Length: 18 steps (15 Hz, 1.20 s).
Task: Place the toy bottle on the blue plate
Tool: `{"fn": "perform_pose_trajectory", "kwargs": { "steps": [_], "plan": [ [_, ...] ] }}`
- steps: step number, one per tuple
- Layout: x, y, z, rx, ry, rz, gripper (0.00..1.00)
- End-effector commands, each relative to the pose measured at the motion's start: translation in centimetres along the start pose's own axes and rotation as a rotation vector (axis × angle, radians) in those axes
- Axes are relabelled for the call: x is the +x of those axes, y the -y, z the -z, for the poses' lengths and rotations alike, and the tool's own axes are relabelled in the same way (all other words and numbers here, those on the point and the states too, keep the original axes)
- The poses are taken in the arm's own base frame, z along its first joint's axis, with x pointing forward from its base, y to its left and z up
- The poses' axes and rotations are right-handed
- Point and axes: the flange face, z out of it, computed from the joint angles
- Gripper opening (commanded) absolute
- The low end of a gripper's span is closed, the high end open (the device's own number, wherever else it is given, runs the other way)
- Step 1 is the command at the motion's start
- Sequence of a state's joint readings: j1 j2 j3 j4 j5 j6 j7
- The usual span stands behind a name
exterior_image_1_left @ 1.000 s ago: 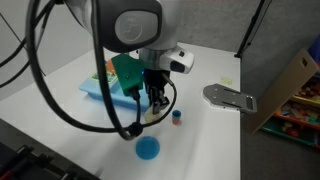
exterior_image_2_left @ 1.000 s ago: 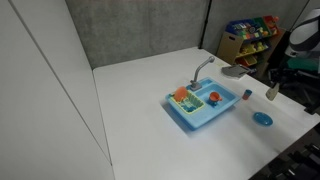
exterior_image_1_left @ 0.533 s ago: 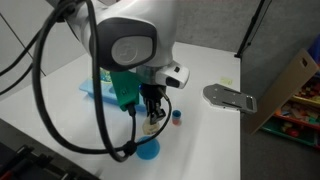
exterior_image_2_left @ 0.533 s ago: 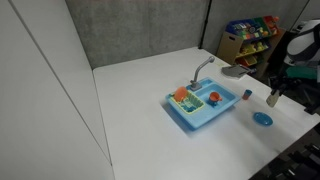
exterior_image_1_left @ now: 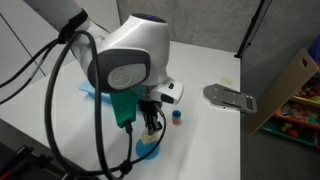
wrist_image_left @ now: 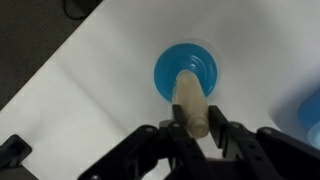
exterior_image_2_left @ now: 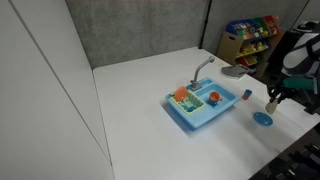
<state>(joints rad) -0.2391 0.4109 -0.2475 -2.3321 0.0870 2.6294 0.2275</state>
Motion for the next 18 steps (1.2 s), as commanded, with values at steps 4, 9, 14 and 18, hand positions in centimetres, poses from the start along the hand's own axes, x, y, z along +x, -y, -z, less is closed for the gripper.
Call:
{"fn": "perform_pose_trajectory", "kwargs": {
  "steps": [4,9,14,18],
  "plan": [
    [-1.1,0.1,-3.0,0.004,-0.019,0.029,0.09],
    [-1.5,0.8,-4.6,0.017,-0.032,0.042,0.09],
    [-1.5,1.2,-5.6,0.032,-0.039,0.048,0.09],
    [-1.5,1.0,-6.1,0.030,-0.040,0.044,0.28]
  ]
}}
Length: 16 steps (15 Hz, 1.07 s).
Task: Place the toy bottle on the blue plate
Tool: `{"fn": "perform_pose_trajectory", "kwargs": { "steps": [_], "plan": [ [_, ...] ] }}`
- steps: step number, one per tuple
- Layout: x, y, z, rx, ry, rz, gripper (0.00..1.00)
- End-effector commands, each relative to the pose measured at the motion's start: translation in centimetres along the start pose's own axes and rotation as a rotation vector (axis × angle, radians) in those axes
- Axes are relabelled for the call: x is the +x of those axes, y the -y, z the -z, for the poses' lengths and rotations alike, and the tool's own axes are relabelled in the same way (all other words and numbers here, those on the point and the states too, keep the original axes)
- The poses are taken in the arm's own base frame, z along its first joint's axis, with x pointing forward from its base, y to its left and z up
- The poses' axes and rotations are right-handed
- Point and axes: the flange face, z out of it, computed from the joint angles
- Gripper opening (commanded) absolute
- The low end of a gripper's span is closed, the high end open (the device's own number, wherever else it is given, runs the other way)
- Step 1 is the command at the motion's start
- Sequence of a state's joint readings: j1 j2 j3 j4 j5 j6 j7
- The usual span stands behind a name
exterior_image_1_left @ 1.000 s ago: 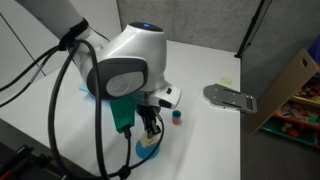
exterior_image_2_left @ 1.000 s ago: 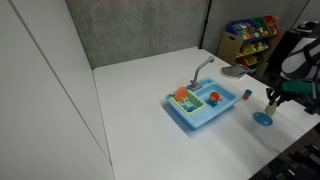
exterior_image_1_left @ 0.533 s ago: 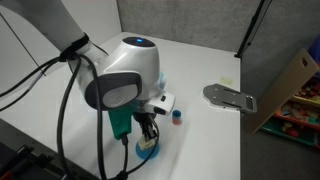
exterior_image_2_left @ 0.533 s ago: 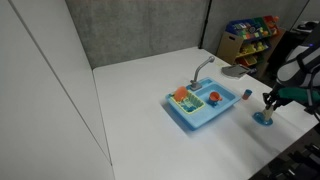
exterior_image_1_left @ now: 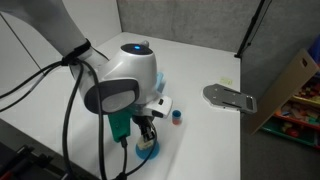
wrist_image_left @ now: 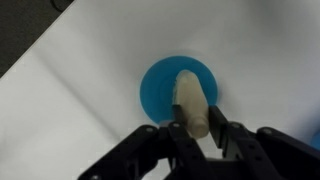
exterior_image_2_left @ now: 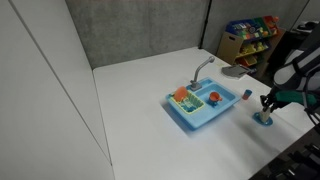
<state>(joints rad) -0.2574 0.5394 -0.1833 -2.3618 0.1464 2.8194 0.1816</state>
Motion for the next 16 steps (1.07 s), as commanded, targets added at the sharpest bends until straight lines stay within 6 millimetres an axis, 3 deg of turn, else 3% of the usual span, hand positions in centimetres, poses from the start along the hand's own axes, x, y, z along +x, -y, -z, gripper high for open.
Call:
{"fn": "perform_pose_trajectory", "kwargs": {
  "steps": [1,2,8,16],
  "plan": [
    [0.2,-0.4,-0.2,0.017,-0.011,0.007,0.56],
    [0.2,-0.5,-0.1,0.020,-0.012,0.008,0.57],
    [-0.4,-0.4,1.5,0.020,-0.007,0.031,0.99],
    [-0.5,1.6,5.9,-0.015,0.022,0.097,1.00]
  ]
}}
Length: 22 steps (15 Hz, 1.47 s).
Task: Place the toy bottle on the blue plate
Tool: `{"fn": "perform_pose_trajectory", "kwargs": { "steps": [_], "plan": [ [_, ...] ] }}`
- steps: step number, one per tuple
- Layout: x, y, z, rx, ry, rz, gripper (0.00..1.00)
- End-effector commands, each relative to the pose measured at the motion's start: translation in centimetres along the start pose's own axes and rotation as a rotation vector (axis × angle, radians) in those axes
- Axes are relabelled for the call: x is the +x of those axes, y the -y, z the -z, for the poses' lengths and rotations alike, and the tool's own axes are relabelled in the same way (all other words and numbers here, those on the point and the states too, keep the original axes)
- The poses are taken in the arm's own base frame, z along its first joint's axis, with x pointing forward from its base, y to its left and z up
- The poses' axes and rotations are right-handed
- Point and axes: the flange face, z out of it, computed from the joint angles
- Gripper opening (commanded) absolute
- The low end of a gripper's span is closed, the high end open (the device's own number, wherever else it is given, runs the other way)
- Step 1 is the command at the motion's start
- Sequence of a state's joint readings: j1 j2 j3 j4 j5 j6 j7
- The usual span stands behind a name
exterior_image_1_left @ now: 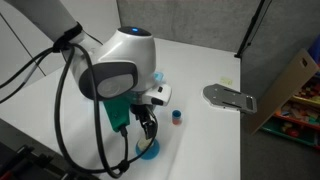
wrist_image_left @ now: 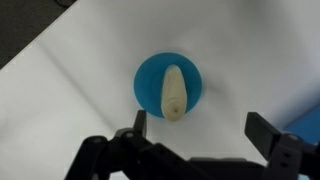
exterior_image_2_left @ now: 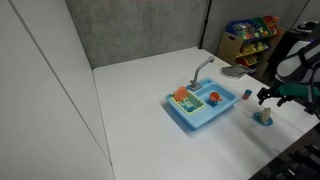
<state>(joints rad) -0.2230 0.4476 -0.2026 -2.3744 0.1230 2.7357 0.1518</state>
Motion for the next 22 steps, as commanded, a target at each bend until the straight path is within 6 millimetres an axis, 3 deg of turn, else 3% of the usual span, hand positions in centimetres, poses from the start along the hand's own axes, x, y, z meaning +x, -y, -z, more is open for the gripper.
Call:
{"fn": "perform_pose_trajectory", "kwargs": {
  "steps": [1,9,14,19,22],
  "plan": [
    [-0.4,1.1,3.0,-0.029,0.020,0.045,1.00],
    [-0.9,7.5,8.3,-0.088,-0.001,0.136,1.00],
    [-2.9,11.7,12.1,-0.098,-0.021,0.194,1.00],
    [-5.6,13.5,16.9,-0.061,0.005,0.300,1.00],
    [-7.2,13.2,20.2,-0.067,0.037,0.362,1.00]
  ]
}}
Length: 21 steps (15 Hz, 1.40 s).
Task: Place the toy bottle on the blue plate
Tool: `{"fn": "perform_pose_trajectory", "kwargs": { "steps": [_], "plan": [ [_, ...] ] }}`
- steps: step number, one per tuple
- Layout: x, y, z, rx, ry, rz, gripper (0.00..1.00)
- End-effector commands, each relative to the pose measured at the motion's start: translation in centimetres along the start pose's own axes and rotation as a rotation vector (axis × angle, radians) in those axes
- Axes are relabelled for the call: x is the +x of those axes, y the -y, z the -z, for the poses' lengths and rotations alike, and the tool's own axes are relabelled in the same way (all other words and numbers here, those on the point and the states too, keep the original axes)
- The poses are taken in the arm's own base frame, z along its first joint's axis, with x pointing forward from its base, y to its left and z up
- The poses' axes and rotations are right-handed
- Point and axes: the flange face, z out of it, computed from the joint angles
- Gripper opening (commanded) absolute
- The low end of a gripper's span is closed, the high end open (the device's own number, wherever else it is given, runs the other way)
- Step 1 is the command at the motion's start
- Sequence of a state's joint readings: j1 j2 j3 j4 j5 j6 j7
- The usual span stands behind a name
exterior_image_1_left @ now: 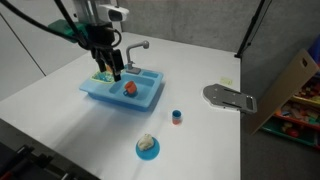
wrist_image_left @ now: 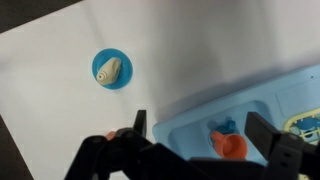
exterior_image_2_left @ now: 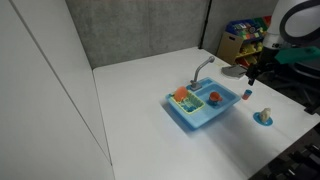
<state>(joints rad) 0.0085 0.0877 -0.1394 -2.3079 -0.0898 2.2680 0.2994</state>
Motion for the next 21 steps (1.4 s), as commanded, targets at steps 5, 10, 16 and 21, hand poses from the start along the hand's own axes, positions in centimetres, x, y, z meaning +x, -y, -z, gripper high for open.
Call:
{"fn": "perform_pose_trajectory", "kwargs": {
  "steps": [5,10,16,21],
  "plan": [
    [-3.9,-1.3,8.7,0.033,0.039,0.158,1.00],
    [-5.8,-1.6,13.2,0.072,0.064,0.271,1.00],
    [-8.1,-0.8,18.2,0.047,0.025,0.247,1.00],
    [-9.3,-0.1,20.4,0.050,-0.018,0.240,1.00]
  ]
}}
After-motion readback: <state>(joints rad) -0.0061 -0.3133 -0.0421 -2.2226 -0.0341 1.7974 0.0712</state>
